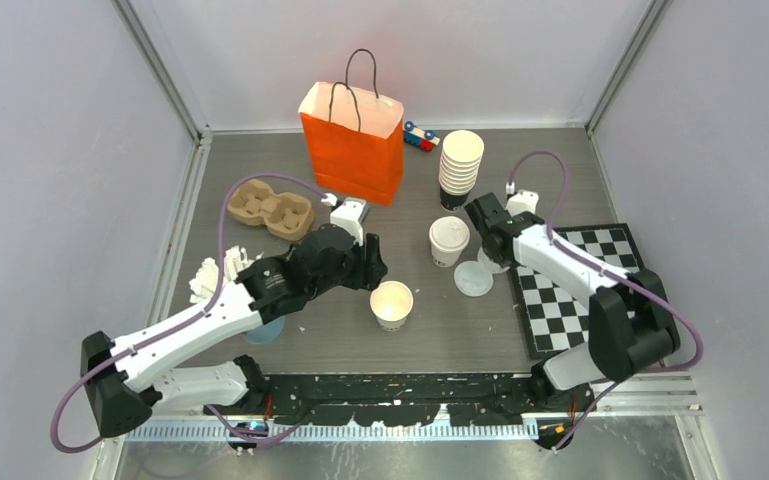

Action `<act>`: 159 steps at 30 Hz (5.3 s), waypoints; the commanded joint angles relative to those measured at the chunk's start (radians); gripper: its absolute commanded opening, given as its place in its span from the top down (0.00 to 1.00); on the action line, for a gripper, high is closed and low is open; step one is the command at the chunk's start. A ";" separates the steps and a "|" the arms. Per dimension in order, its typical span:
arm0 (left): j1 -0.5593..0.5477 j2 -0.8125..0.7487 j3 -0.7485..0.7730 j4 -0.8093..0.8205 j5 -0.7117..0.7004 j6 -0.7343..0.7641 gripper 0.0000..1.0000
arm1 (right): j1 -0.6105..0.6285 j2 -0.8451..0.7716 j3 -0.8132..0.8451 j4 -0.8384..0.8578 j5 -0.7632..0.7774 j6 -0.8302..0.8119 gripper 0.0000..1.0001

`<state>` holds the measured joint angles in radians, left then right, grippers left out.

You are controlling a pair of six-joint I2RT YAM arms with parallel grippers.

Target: Pack the takeout coffee

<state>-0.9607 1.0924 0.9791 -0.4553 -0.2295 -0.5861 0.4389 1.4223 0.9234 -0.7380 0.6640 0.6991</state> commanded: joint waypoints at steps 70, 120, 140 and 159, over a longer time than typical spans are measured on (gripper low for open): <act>0.002 0.131 0.168 -0.032 0.192 0.063 0.42 | 0.446 -0.544 -0.089 0.044 -0.246 0.272 1.00; 0.221 -0.119 -0.048 0.386 0.910 -0.443 1.00 | 0.539 -0.967 -0.374 1.133 -1.121 -0.967 0.03; 0.221 -0.101 -0.099 0.561 0.950 -0.576 1.00 | 0.538 -0.899 -0.363 1.161 -1.114 -1.212 0.04; 0.221 -0.108 -0.123 0.587 0.955 -0.600 1.00 | 0.539 -0.883 -0.372 1.151 -1.100 -1.250 0.07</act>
<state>-0.7437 0.9939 0.8600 0.0643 0.6941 -1.1721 0.9733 0.5560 0.5396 0.4019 -0.4286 -0.5270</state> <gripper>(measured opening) 0.007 0.923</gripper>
